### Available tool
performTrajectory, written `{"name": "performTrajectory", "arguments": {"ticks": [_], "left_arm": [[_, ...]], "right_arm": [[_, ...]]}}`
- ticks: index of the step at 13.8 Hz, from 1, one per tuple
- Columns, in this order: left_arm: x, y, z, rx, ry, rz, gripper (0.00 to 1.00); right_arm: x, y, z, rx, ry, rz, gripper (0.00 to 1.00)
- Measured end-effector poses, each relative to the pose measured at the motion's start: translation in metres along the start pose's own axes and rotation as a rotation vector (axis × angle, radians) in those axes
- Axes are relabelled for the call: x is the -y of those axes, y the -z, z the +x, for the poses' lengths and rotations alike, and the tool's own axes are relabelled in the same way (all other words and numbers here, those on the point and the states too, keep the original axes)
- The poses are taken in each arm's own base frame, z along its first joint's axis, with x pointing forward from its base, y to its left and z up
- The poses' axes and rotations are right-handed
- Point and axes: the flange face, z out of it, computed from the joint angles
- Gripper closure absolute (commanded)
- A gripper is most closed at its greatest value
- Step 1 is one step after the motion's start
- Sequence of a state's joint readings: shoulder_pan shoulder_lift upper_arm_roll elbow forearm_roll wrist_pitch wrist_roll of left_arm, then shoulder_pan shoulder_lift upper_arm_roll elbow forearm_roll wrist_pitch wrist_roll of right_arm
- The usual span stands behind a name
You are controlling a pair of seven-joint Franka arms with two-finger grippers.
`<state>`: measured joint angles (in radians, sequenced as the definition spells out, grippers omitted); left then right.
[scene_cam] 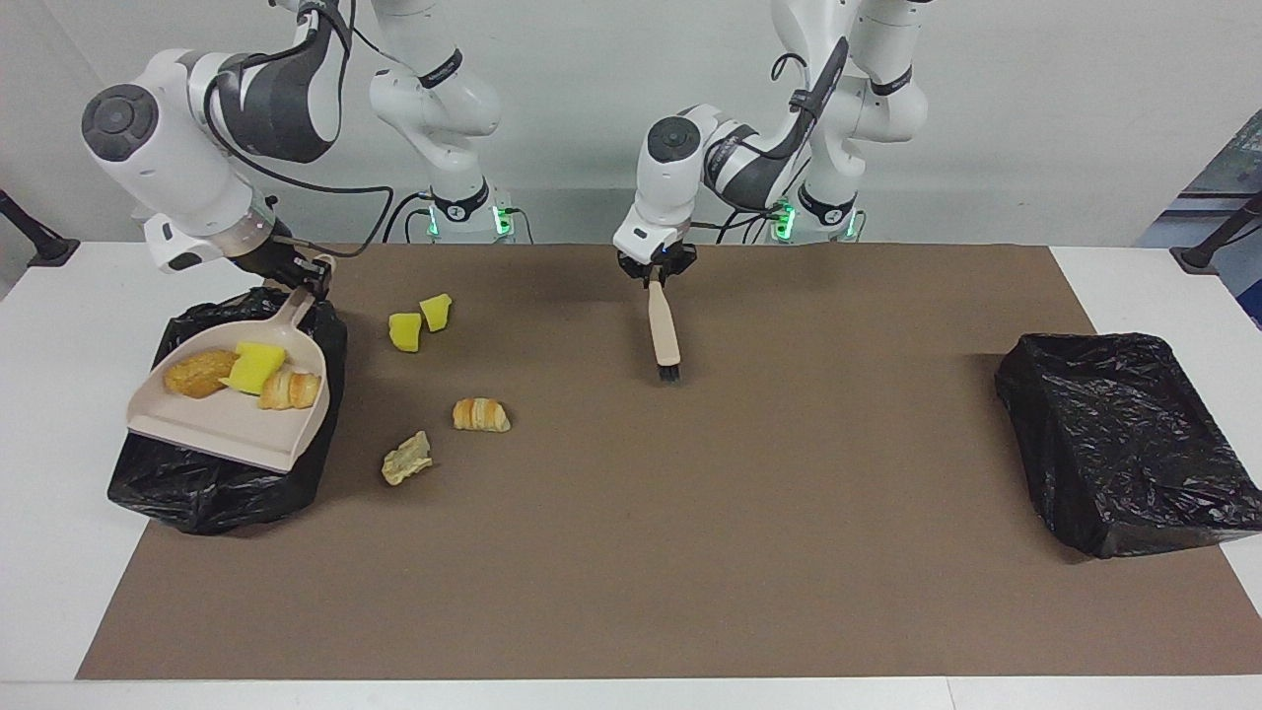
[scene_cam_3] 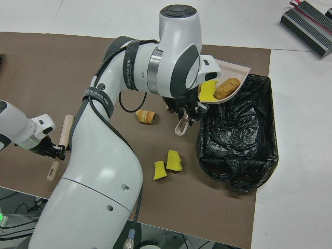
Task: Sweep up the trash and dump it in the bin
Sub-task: 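Tip the dustpan over the black bin with the right gripper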
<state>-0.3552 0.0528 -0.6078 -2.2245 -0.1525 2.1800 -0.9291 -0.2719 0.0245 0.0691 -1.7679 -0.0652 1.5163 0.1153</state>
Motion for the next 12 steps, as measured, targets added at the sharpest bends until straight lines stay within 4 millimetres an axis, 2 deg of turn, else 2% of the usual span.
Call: {"name": "performTrajectory", "arguments": {"ticks": [3, 5, 8, 10, 12], "left_arm": [[-0.012, -0.019, -0.036, 0.021, 0.023, 0.013, 1.00], [-0.016, -0.025, -0.048, 0.012, 0.018, 0.009, 1.00], [-0.015, -0.027, -0.048, 0.008, 0.016, 0.003, 1.00], [-0.014, -0.027, -0.046, 0.009, 0.015, 0.001, 1.00], [-0.012, -0.026, -0.042, 0.019, 0.014, -0.009, 1.00]], "right_arm": [[-0.048, 0.000, 0.004, -0.005, 0.086, -0.074, 1.00], [-0.073, 0.002, 0.008, -0.026, 0.205, -0.142, 1.00], [-0.104, 0.010, 0.019, -0.066, 0.485, -0.275, 1.00], [-0.110, 0.006, 0.029, -0.046, 0.607, -0.344, 1.00], [-0.113, -0.007, 0.046, -0.040, 0.707, -0.380, 1.00]]}}
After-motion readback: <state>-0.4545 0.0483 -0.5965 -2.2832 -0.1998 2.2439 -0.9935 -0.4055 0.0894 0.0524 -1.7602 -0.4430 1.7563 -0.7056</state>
